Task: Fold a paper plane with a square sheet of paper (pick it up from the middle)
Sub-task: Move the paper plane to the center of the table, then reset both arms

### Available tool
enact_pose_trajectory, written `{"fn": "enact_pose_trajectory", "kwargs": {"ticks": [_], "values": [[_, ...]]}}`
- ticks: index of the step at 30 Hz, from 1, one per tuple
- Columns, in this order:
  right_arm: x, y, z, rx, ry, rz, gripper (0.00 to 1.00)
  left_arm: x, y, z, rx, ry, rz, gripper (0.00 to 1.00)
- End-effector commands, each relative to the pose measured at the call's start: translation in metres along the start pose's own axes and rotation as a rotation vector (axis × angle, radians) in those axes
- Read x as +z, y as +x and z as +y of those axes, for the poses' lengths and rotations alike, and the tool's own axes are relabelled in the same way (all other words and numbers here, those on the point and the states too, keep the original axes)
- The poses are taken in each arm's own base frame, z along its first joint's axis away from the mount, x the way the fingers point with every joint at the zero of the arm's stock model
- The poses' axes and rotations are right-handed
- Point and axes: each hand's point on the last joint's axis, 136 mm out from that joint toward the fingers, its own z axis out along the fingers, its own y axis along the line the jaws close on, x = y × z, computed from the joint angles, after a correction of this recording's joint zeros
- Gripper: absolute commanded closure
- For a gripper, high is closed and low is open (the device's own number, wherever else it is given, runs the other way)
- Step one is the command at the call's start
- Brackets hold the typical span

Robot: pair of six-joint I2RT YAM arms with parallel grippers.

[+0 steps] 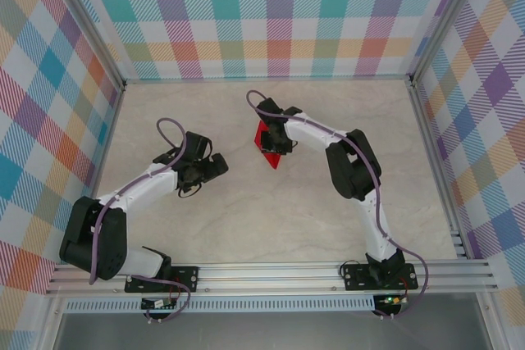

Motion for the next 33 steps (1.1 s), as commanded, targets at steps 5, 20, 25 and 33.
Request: {"fn": "enact_pose_trajectory", "kwargs": {"ticks": [5,20,25,33], "values": [[-0.130,-0.027,0.001,-0.019,-0.070,-0.247,0.32,-0.046,-0.059,-0.005,0.072,-0.064,-0.227,0.00],[-0.201,0.002,-0.240,0.245,0.438,-0.643,0.00,-0.071,-0.123,0.079,0.057,-0.425,-0.624,0.00],[-0.180,0.017,-0.289,0.286,0.484,-0.706,0.00,-0.060,-0.126,0.095,0.130,-0.453,-0.706,0.00],[-0.136,0.015,-0.302,0.127,0.459,-0.740,0.00,-0.032,-0.129,0.101,0.214,-0.280,-0.704,0.00]]}}
